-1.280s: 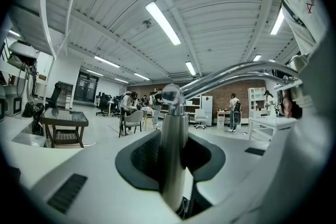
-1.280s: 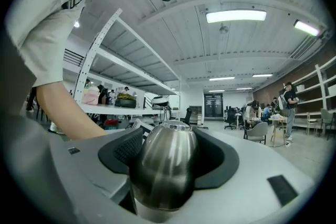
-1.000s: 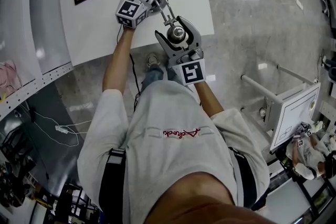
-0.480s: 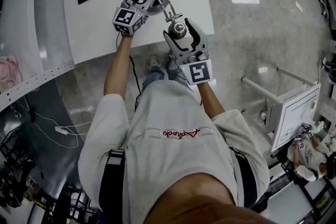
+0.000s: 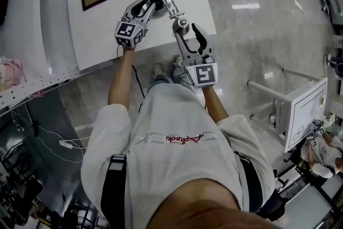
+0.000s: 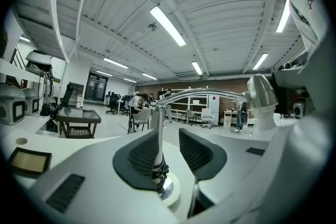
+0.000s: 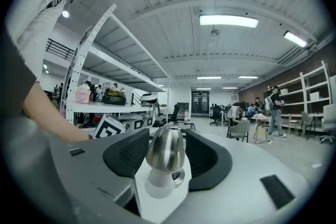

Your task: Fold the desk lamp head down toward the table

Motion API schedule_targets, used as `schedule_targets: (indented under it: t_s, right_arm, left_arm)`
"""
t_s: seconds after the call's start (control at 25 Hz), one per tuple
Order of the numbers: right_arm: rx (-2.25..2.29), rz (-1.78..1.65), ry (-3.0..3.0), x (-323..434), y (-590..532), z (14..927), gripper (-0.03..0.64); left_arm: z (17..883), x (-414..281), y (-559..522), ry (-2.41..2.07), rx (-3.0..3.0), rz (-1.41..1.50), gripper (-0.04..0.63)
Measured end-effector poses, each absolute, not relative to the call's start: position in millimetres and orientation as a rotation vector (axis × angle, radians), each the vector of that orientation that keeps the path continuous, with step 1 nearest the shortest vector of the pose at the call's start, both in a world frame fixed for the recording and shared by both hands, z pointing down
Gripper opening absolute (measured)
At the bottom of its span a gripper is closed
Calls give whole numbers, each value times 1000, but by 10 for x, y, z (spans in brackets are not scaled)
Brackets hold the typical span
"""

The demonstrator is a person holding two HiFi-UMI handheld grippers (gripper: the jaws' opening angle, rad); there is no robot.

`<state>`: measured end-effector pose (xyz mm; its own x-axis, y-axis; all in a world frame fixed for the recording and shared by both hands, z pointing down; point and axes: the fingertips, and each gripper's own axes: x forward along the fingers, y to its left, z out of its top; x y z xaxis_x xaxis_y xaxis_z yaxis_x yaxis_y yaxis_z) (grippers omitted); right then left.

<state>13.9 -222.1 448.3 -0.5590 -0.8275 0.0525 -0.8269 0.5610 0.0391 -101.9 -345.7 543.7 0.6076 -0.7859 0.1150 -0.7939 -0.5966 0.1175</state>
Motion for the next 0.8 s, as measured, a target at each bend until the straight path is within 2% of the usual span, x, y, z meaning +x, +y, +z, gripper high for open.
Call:
schedule_targets:
  t_s: [0.16,0.28,0.32,0.4,0.8]
  right_arm:
    - [1511,-11,-2691,166,-2112,4443,143]
    - [1539,2,-2672,117,-2051,4461,95]
    - [1531,-2,-2678,78,-2016,4479,87]
    - [1511,-19,-2691,1,-1963,4487,31]
    - [1499,-13,-2712,7,-1773,4462,29]
  left_arm:
    - [5454,-1066,-3264,-1293,2673,69,78]
    - [5472,-1108,-3107,-1245,2676,68,38]
    - [5476,-1125,-3052,-1236,2677,70,32]
    - [5470,-1144,-2965,-1226,2682,75,28]
    - [5341,-1067,-2623,-1246,2698,52,28]
